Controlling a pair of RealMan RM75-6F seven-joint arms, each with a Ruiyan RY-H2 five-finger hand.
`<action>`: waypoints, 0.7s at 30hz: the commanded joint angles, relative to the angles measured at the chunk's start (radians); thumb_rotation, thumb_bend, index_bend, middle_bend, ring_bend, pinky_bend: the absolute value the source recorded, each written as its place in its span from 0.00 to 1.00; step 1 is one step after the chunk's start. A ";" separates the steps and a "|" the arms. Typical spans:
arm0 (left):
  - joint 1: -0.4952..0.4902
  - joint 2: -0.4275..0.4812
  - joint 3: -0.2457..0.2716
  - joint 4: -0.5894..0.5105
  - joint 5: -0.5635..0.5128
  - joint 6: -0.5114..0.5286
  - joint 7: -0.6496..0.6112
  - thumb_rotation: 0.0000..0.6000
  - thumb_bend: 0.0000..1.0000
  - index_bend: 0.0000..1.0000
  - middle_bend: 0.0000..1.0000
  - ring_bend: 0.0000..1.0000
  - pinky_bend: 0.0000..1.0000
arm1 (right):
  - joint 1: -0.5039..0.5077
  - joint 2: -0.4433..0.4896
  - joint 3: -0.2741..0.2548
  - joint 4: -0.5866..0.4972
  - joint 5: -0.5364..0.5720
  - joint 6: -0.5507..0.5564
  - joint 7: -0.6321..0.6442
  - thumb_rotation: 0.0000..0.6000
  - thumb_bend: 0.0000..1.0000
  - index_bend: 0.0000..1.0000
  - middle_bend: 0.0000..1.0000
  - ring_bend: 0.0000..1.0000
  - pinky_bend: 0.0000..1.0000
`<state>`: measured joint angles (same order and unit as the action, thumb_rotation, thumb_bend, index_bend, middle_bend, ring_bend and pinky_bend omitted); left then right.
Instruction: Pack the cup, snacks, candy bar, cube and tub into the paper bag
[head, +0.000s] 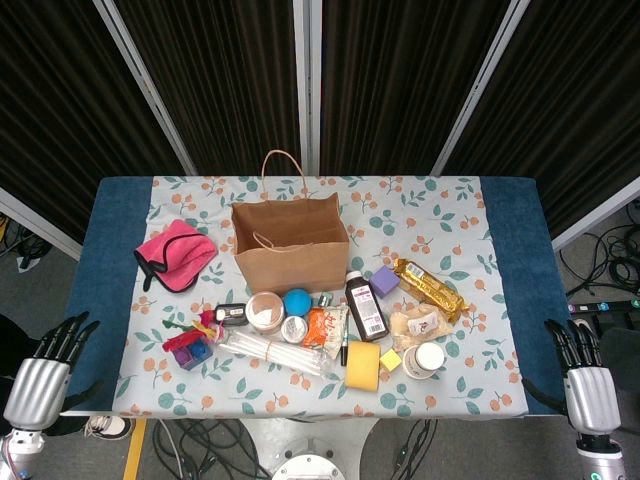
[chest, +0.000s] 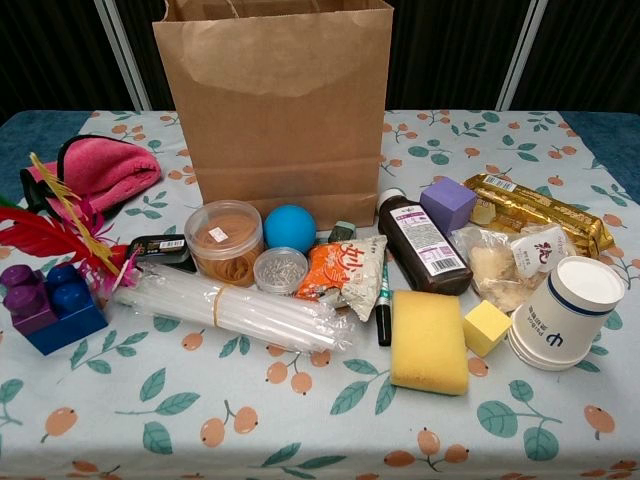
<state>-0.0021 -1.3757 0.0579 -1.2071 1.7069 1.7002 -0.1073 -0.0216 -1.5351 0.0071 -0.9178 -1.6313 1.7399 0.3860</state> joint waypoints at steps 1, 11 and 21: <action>0.000 0.000 0.000 -0.002 0.001 0.003 -0.002 1.00 0.16 0.18 0.18 0.13 0.21 | -0.002 0.001 -0.002 -0.002 -0.004 0.006 -0.002 1.00 0.00 0.09 0.11 0.00 0.00; -0.001 0.017 0.010 -0.054 0.013 -0.001 -0.004 1.00 0.16 0.18 0.18 0.13 0.21 | 0.004 0.066 -0.007 -0.123 -0.014 -0.006 -0.063 1.00 0.00 0.09 0.11 0.00 0.00; -0.003 0.003 0.013 -0.064 0.005 -0.018 -0.039 1.00 0.16 0.18 0.18 0.13 0.21 | 0.092 0.248 -0.041 -0.517 -0.038 -0.222 -0.476 1.00 0.00 0.09 0.19 0.11 0.18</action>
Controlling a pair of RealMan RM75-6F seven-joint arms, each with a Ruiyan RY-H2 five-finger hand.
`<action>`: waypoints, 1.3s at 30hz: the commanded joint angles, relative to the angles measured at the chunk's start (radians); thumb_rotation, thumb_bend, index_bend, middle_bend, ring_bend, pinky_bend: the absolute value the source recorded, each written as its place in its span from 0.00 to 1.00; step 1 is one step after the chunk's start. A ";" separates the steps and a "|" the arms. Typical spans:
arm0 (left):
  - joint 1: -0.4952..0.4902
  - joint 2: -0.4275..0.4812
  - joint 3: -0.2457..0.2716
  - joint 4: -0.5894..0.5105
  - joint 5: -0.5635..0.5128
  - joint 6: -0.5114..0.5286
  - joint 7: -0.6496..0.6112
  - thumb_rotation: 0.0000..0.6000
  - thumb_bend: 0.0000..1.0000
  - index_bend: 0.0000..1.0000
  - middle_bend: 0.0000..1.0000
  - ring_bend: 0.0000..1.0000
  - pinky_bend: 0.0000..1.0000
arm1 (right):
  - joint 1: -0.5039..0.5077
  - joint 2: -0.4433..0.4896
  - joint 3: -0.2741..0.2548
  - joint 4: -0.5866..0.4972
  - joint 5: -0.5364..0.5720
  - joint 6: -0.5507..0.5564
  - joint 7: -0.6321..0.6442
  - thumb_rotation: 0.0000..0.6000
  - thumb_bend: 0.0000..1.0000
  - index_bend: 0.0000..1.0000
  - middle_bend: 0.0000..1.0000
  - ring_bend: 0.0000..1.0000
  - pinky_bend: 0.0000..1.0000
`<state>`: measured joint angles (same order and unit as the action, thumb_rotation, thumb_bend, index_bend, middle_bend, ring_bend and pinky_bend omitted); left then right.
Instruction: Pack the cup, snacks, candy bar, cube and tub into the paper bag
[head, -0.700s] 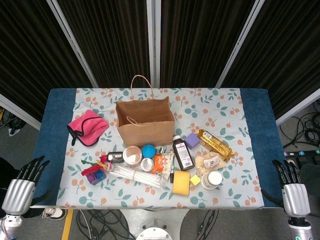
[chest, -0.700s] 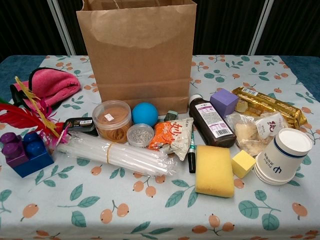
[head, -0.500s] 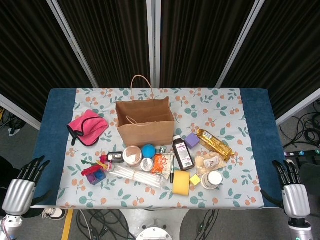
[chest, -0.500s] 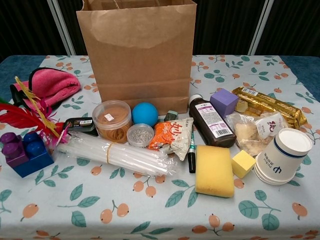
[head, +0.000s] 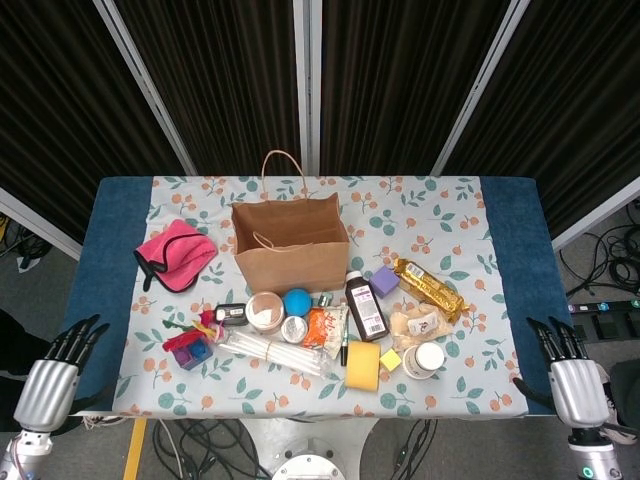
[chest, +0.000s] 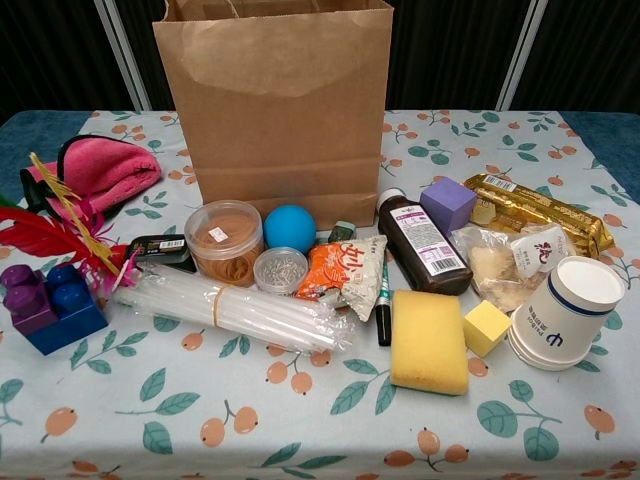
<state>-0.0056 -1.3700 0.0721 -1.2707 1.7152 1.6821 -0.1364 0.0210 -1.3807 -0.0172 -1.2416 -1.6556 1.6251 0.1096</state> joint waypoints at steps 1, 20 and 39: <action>0.001 -0.002 -0.003 0.000 -0.003 0.004 -0.013 1.00 0.16 0.18 0.18 0.13 0.21 | 0.064 0.114 -0.018 -0.250 -0.013 -0.139 -0.255 1.00 0.00 0.09 0.19 0.11 0.19; 0.005 -0.003 -0.018 0.020 -0.026 0.009 -0.069 1.00 0.16 0.18 0.18 0.13 0.21 | 0.213 0.069 -0.001 -0.508 0.092 -0.456 -0.708 1.00 0.04 0.16 0.21 0.11 0.19; 0.005 -0.007 -0.016 0.034 -0.029 0.001 -0.085 1.00 0.16 0.18 0.18 0.13 0.21 | 0.233 0.009 0.002 -0.468 0.101 -0.421 -0.717 1.00 0.18 0.52 0.43 0.34 0.40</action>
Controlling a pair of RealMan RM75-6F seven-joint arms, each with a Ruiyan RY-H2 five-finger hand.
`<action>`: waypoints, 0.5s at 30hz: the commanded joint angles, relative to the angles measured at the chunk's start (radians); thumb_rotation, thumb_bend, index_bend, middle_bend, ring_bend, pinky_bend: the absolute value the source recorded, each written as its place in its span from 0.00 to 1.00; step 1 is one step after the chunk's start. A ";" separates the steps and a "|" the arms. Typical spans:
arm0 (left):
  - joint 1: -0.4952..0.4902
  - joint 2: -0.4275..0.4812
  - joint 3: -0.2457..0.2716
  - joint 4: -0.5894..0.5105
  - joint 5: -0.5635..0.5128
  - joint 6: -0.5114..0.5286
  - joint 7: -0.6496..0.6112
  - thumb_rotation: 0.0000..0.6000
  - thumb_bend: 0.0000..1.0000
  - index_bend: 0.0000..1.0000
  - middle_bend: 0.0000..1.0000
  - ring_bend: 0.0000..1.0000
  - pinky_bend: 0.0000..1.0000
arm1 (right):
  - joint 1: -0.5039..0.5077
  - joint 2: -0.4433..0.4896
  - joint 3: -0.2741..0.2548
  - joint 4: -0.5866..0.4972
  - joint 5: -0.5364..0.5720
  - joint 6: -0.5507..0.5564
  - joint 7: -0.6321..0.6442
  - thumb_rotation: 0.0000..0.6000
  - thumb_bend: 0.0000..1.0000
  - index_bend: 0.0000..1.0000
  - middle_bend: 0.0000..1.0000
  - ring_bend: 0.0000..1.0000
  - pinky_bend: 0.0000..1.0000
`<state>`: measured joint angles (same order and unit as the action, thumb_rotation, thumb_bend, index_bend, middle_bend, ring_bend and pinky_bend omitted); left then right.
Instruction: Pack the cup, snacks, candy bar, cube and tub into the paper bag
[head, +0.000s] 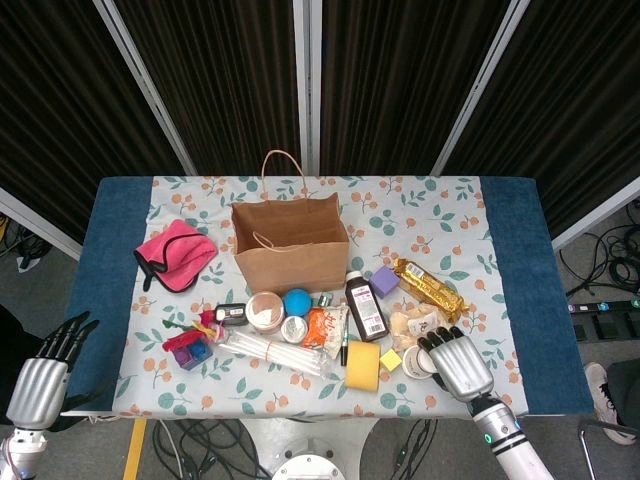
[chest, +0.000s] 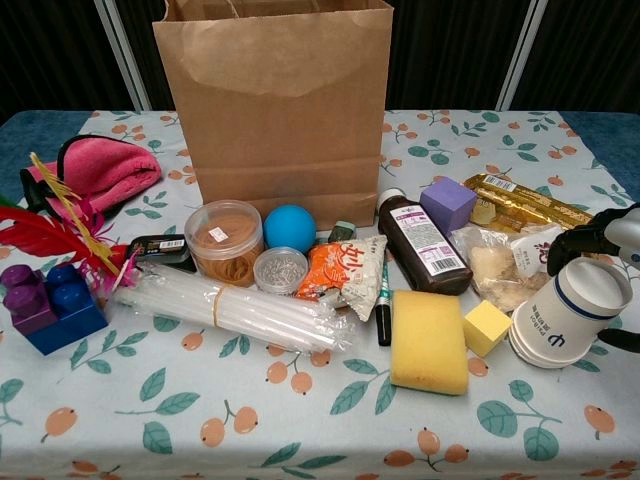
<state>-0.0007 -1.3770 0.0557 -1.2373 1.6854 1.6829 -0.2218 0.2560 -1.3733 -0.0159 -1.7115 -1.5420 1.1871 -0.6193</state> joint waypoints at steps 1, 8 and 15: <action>0.000 0.000 0.000 0.000 0.001 0.001 0.000 1.00 0.16 0.18 0.18 0.13 0.21 | -0.003 0.006 0.002 -0.002 -0.018 0.026 0.016 1.00 0.18 0.53 0.44 0.35 0.41; 0.000 0.001 0.005 -0.002 0.008 0.001 0.004 1.00 0.16 0.18 0.18 0.12 0.21 | -0.005 0.137 0.064 -0.169 -0.081 0.146 0.037 1.00 0.19 0.54 0.44 0.35 0.41; -0.001 0.000 0.013 -0.004 0.019 -0.002 0.014 1.00 0.16 0.18 0.18 0.13 0.21 | 0.072 0.292 0.262 -0.414 -0.026 0.184 -0.035 1.00 0.19 0.54 0.45 0.35 0.41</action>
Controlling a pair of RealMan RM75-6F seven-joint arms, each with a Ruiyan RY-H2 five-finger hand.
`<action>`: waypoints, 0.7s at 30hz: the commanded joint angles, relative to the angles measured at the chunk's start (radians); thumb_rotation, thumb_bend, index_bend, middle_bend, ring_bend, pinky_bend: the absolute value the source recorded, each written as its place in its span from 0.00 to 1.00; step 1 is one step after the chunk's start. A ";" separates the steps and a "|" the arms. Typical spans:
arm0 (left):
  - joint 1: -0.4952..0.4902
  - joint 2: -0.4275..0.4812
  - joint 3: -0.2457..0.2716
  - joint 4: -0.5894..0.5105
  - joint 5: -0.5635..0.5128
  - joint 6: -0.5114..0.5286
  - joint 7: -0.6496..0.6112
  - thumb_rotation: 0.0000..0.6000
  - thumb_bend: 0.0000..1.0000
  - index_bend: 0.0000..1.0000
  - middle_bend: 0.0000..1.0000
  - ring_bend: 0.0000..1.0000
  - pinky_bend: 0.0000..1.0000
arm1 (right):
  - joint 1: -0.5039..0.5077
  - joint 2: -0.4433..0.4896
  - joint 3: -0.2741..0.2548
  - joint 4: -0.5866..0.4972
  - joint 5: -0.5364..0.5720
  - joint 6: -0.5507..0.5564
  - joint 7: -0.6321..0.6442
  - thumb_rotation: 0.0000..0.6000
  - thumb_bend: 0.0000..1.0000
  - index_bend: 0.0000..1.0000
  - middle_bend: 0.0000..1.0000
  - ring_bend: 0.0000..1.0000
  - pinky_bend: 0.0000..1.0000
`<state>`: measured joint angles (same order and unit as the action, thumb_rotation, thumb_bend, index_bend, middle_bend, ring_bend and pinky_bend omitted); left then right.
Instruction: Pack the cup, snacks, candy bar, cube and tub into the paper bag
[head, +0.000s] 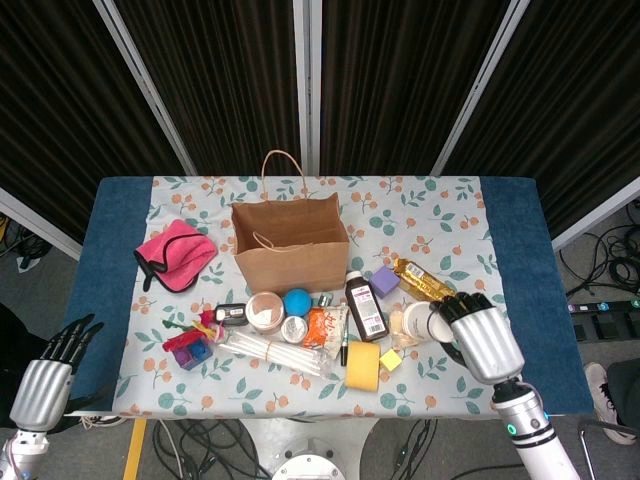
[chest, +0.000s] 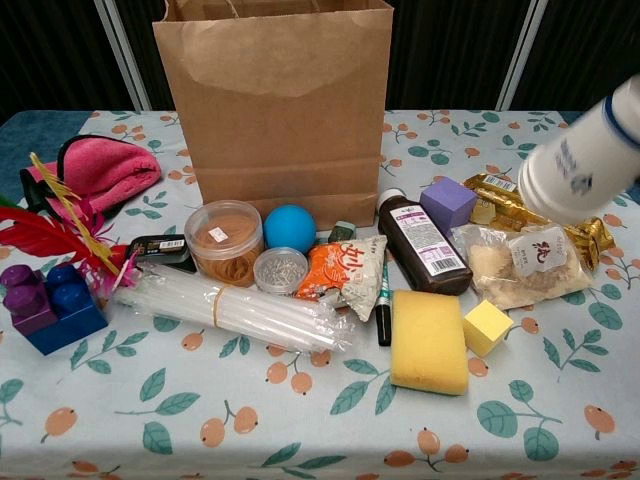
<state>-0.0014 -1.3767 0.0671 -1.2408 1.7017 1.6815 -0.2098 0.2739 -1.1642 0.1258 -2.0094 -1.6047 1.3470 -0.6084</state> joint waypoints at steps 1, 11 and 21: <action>0.000 0.000 0.003 -0.001 0.004 -0.001 0.004 1.00 0.16 0.18 0.18 0.13 0.21 | 0.083 0.087 0.164 -0.136 0.067 0.016 -0.060 1.00 0.19 0.54 0.45 0.35 0.41; -0.002 0.002 0.003 -0.005 0.002 -0.005 -0.006 1.00 0.16 0.18 0.18 0.13 0.21 | 0.411 -0.085 0.407 0.006 0.371 -0.103 -0.179 1.00 0.19 0.54 0.44 0.35 0.41; -0.001 0.000 0.002 0.006 0.003 0.004 -0.026 1.00 0.16 0.18 0.18 0.13 0.20 | 0.671 -0.332 0.404 0.215 0.512 -0.135 -0.313 1.00 0.19 0.54 0.44 0.35 0.41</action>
<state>-0.0029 -1.3769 0.0698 -1.2356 1.7061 1.6848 -0.2337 0.9019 -1.4494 0.5332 -1.8398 -1.1211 1.2221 -0.8856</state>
